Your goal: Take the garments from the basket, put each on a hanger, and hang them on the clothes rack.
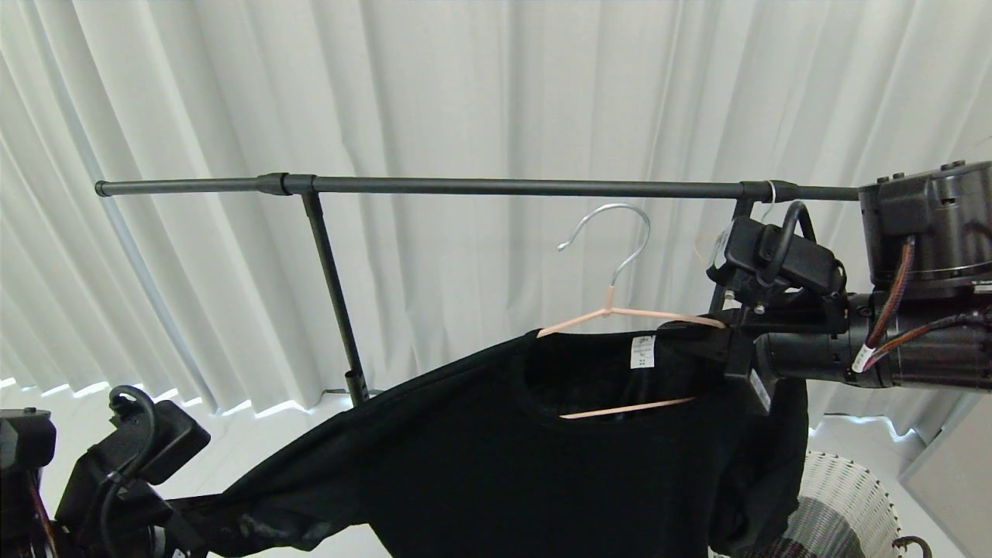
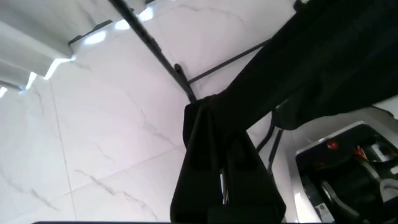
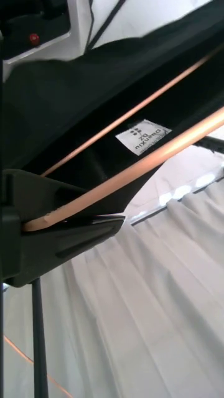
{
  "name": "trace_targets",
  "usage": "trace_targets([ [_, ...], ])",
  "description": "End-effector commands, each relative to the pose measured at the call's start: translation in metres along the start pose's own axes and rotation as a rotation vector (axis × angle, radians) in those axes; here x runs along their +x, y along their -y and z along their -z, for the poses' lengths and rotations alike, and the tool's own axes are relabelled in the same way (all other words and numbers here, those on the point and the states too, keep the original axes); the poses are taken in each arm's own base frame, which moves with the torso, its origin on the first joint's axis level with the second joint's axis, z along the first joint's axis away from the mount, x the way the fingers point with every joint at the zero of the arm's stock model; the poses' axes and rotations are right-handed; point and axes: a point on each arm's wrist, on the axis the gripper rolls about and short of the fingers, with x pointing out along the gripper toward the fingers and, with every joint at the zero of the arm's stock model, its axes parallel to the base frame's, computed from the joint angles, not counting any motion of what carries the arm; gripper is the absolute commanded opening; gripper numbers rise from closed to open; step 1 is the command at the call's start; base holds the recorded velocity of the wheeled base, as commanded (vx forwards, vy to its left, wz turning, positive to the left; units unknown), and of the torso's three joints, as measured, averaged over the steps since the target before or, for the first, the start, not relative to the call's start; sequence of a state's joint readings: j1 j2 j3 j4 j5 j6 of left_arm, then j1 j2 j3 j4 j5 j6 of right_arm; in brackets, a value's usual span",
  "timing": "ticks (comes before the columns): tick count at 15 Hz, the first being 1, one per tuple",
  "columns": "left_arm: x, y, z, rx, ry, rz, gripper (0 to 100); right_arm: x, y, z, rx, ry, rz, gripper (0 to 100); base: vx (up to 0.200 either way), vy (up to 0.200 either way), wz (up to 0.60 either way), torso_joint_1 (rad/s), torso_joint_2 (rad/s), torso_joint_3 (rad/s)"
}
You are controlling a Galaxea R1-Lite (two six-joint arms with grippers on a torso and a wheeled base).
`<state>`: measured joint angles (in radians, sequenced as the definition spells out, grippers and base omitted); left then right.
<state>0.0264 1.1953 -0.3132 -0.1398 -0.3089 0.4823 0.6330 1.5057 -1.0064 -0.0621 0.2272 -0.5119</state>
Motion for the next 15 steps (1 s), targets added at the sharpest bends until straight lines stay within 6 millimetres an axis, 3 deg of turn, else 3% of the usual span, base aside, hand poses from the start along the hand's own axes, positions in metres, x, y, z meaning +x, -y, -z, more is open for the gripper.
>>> trace_targets([
  [1, 0.000, 0.003, -0.002, 0.015, 0.008, 0.017, 0, 0.001, 0.000, 0.000, -0.001, -0.002, -0.003, 0, 0.000, 0.000, 0.00, 0.000, 0.00, 0.000],
  [2, 0.000, 0.004, -0.002, 0.018, 0.011, 0.021, 0, 0.001, 0.000, 0.000, -0.001, -0.002, -0.003, 0, 0.000, 0.000, 0.00, 0.000, 0.00, 0.000],
  [3, -0.001, 0.004, -0.002, 0.019, 0.015, 0.021, 100, 0.001, 0.000, 0.000, -0.001, -0.001, -0.002, 0, 0.000, 0.000, 0.00, 0.000, 0.00, 0.000],
  [6, -0.004, 0.004, -0.004, -0.011, 0.037, 0.020, 100, -0.001, -0.001, 0.001, 0.001, -0.007, 0.001, 0, 0.000, 0.000, 0.00, 0.000, 0.00, 0.000],
  [8, -0.019, 0.005, -0.012, -0.134, 0.123, -0.003, 100, -0.001, -0.001, 0.004, 0.039, -0.057, 0.070, 0, 0.000, 0.000, 0.00, 0.000, 0.00, 0.000],
  [12, -0.037, 0.005, -0.023, -0.186, 0.221, -0.057, 100, -0.001, -0.003, 0.019, 0.203, -0.242, 0.241, 0, 0.000, 0.000, 0.00, 0.000, 0.00, 0.000],
  [15, -0.037, 0.004, -0.023, -0.186, 0.215, -0.081, 100, 0.000, -0.009, 0.013, 0.383, -0.187, 0.259, 0, 0.000, 0.000, 0.00, 0.000, 0.00, 0.000],
])
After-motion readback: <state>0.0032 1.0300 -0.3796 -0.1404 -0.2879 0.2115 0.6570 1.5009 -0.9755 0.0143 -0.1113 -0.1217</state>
